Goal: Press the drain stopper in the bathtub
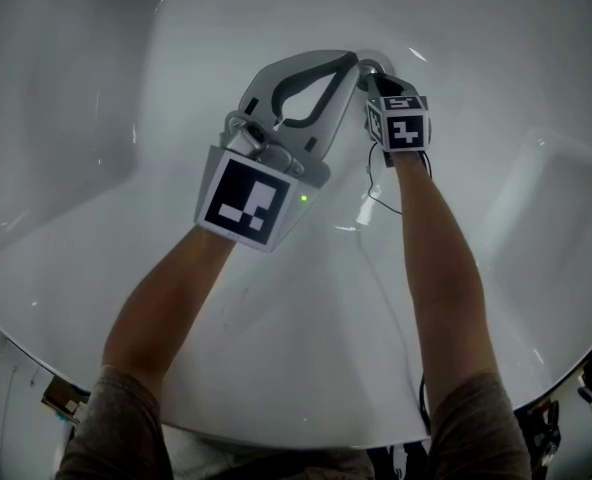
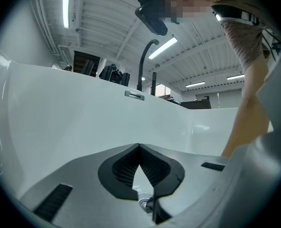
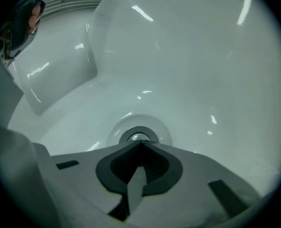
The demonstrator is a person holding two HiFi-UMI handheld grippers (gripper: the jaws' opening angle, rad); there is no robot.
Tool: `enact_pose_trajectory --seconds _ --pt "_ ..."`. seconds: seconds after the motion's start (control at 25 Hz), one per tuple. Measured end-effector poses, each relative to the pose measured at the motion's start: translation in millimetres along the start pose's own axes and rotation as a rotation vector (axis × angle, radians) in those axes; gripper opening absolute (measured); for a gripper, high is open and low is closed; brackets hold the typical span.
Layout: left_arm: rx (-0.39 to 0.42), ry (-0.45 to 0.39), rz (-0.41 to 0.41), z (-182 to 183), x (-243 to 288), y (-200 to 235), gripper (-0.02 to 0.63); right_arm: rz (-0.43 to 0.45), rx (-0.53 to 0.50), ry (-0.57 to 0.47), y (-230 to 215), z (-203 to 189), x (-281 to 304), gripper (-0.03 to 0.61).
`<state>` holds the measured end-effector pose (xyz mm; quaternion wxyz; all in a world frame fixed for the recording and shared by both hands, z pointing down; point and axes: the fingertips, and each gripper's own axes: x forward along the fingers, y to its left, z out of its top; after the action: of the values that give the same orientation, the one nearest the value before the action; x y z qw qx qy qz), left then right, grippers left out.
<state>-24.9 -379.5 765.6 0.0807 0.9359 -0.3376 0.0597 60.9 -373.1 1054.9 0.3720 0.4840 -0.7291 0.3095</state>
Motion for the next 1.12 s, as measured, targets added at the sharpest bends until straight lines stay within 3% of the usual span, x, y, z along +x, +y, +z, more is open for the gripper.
enact_pose_trajectory --seconds 0.72,1.12 --pt "-0.01 0.049 -0.01 -8 -8 -10 0.0 -0.009 0.044 0.03 0 3 -11 0.0" --pt "-0.001 0.055 0.003 30 -29 -18 0.0 0.012 0.057 -0.021 28 33 -69 0.0"
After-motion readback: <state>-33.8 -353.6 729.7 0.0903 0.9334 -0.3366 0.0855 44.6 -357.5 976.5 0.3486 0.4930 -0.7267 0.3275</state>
